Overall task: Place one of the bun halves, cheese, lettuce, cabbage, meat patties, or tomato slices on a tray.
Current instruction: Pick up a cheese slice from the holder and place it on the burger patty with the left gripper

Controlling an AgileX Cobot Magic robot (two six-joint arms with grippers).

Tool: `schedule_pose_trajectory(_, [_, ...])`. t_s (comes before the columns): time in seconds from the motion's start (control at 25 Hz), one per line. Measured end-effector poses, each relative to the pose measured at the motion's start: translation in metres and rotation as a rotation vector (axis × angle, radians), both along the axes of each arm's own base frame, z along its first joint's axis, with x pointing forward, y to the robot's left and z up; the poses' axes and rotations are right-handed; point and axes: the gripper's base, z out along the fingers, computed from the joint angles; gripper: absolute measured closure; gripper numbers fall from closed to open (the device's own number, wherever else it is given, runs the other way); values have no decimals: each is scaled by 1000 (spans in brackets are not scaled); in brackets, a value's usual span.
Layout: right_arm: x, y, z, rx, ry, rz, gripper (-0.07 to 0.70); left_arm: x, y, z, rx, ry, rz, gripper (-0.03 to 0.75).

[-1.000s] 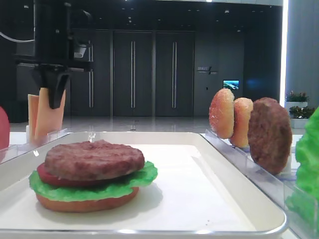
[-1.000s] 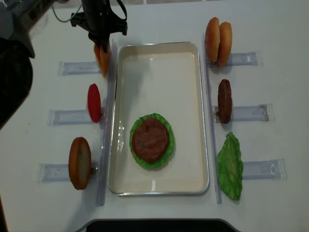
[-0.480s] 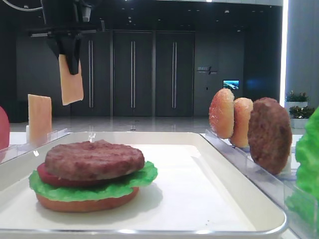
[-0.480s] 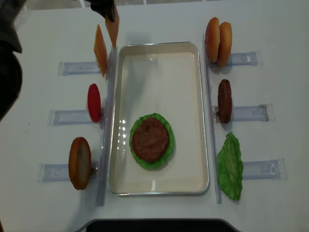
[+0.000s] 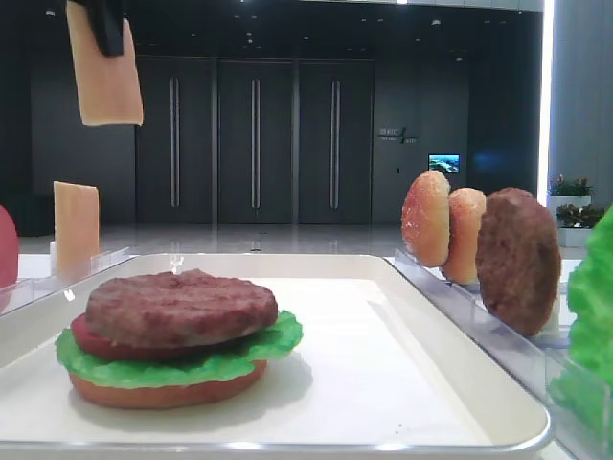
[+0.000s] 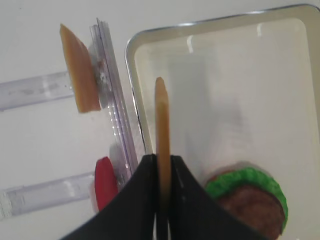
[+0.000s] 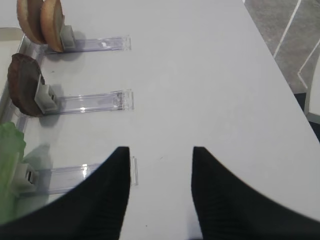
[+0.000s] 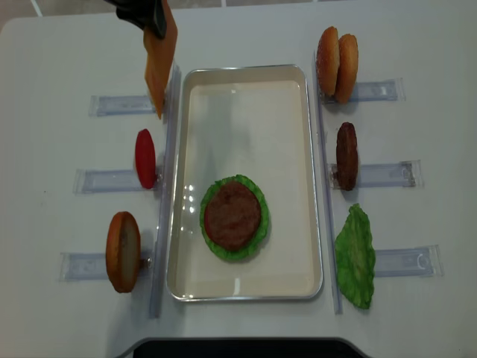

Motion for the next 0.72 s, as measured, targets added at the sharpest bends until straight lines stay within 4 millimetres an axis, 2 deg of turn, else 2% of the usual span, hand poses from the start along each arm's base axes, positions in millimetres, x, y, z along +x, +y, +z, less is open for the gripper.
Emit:
schedule_pose_trajectory(0.16, [0,0,0,0,0,0,346,-40,14,9,-1,5,-3,685])
schedule_pose_trajectory(0.36, [0,0,0,0,0,0,346,-79,27,-12,15,95,-3,685])
schedule_pose_trajectory(0.48, [0,0,0,0,0,0,346,-92,29,-25,-21,115,-1,685])
schedule_pose_trajectory(0.72, [0,0,0,0,0,0,346,-100,27,-47,-56,152,-16,685])
